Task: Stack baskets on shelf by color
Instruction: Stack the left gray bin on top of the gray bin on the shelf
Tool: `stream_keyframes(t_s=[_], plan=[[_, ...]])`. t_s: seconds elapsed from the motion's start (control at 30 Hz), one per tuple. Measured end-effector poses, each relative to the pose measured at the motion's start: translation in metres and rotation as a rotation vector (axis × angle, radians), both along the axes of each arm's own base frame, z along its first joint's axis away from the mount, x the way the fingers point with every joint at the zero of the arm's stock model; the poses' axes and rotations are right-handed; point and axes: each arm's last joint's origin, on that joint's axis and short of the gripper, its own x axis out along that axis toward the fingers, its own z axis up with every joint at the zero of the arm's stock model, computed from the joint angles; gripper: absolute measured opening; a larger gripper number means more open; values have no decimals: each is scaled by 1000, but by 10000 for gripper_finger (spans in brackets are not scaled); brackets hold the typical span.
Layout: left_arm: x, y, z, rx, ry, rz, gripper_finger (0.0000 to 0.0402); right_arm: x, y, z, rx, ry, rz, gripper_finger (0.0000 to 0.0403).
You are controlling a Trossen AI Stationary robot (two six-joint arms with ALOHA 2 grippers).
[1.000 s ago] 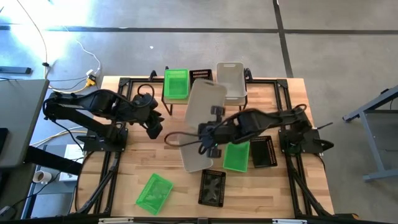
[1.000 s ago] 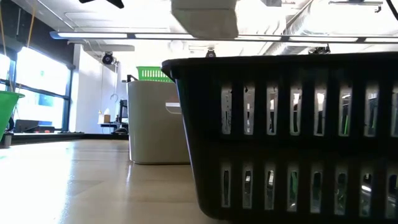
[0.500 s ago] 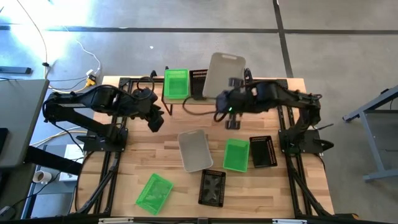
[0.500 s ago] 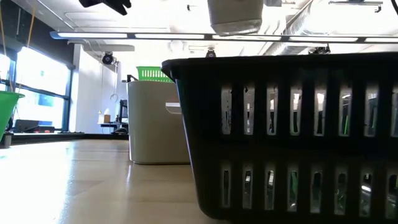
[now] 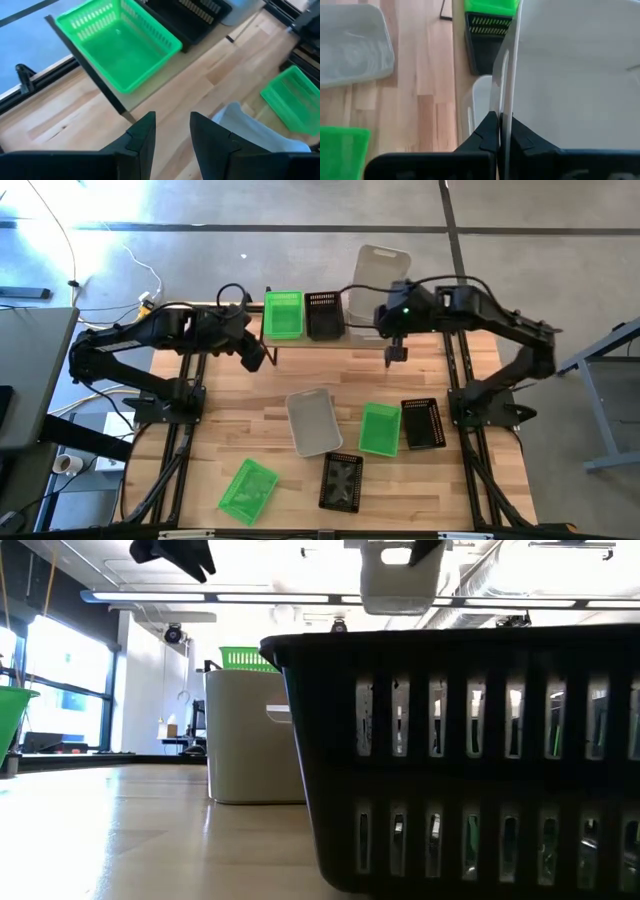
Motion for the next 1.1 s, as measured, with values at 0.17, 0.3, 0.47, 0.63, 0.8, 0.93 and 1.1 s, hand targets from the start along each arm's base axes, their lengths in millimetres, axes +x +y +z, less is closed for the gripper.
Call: stream_keyframes(t_s=[0.17, 0.3, 0.47, 0.63, 0.8, 0.93, 1.1], plan=[[-2, 7, 0, 1, 0, 39, 113, -13, -16, -15, 8, 2, 35, 0], [-4, 12, 0, 5, 1, 69, 113, -14, -24, -25, 22, 36, 100, 0], [-6, 18, 0, 13, 3, 103, 113, -13, -34, -35, 45, 49, 170, 0], [-7, 19, 0, 14, 4, 113, 113, -16, -41, -37, 60, 57, 179, 0], [-7, 19, 0, 17, 4, 115, 113, -17, -47, -39, 122, 33, 203, 0], [-7, 19, 0, 18, 4, 115, 113, -13, -50, -45, 148, 66, 191, 0], [-7, 19, 0, 20, 5, 117, 113, -6, -54, -52, 152, 97, 182, 0]])
